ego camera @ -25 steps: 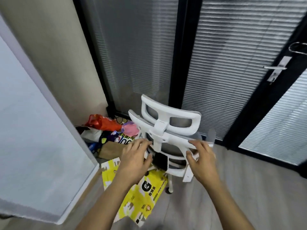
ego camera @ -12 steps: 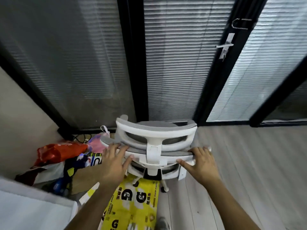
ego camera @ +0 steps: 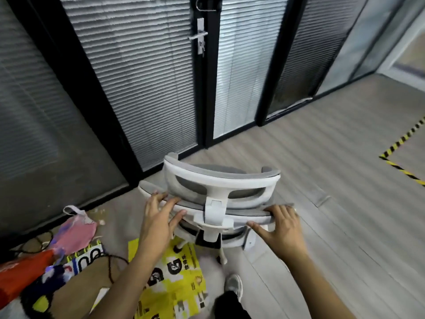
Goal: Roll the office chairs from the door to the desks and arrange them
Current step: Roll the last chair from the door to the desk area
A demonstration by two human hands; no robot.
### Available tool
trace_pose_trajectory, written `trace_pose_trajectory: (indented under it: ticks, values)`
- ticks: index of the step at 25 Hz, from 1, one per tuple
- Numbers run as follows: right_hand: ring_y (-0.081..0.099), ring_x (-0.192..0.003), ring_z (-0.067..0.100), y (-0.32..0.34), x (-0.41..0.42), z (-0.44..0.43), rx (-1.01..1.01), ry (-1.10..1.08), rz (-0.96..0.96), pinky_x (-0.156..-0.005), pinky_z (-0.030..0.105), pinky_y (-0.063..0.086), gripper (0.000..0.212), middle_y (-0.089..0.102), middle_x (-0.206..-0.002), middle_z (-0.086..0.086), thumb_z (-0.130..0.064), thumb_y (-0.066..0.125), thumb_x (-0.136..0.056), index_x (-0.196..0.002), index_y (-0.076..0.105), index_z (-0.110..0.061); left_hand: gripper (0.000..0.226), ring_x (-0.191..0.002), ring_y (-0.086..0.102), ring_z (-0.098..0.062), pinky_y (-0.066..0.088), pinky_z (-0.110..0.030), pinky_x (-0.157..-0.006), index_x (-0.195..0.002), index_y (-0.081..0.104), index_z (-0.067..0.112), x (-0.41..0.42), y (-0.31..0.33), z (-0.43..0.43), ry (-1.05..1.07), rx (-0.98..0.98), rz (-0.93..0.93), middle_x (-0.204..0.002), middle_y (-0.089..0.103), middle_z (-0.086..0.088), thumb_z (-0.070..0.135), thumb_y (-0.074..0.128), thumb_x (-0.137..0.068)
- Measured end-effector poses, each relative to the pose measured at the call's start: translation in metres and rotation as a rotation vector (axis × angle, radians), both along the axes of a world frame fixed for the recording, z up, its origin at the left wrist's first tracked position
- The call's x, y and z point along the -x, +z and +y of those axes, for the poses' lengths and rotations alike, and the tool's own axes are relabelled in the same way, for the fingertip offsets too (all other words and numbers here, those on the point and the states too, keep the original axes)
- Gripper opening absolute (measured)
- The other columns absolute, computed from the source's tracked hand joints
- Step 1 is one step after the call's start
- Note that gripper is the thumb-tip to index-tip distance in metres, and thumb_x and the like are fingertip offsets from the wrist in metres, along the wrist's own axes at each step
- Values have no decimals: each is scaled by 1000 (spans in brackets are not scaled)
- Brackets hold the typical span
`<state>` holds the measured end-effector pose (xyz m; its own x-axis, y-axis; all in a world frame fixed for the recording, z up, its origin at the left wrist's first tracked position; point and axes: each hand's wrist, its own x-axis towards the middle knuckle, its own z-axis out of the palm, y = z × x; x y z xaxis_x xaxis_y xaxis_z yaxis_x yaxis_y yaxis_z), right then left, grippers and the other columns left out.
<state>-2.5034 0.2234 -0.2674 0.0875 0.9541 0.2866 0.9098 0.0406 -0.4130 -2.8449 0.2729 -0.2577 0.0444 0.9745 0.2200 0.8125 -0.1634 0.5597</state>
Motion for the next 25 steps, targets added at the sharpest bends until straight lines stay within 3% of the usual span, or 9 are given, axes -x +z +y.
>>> trace_pose_trajectory:
  ticks: [3,6,10,14,17,21,25]
  values:
    - [53,-96,22,2,-40,-40,-3,-168,-18,-91,38,45,55,59,-94,-8,-73,69,-76,-96,59,-23,35,-136,36,-25,38,-39,-110,-118,67,31,-54,-5,14,-154,-8,-30,-132,45,-6,51,59,-91]
    - [54,-99,22,0,-88,-74,-30,-314,12,-101,44,44,52,60,-95,-6,-66,74,-77,-97,60,-20,32,-131,40,-25,40,-39,-108,-117,67,31,-126,-4,27,-304,-12,-56,-130,45,-6,43,67,-88]
    - [52,-109,18,-2,-171,-113,-70,-486,48,-118,43,29,55,60,-104,-6,-69,67,-80,-103,59,-19,29,-121,45,-23,34,-24,-102,-113,68,29,-242,-5,36,-485,-37,-86,-126,46,-4,29,75,-86]
    - [46,-116,14,-6,-282,-144,-77,-638,87,-119,48,27,57,58,-108,-5,-71,63,-80,-105,58,-20,32,-118,50,-27,37,-29,-101,-114,69,28,-385,-11,46,-626,-11,-92,-125,48,-5,31,77,-83]
    - [52,-114,14,-11,-379,-160,-69,-719,118,-123,45,16,55,56,-107,-10,-72,64,-80,-104,56,-23,34,-117,50,-26,37,-30,-101,-115,68,26,-500,-12,50,-713,-2,-80,-125,50,-4,40,74,-84]
    - [53,-116,19,-14,-505,-173,-60,-811,118,-124,42,12,59,58,-107,-5,-73,61,-79,-105,59,-20,37,-115,49,-20,35,-26,-101,-115,68,28,-649,-5,54,-816,23,-107,-122,49,2,50,64,-84]
    - [44,-135,24,-14,-641,-184,36,-911,107,-125,44,11,75,61,-121,3,-82,48,-76,-115,62,-19,30,-111,50,-20,37,-26,-99,-112,67,30,-804,-4,56,-901,40,-133,-119,50,5,44,70,-86]
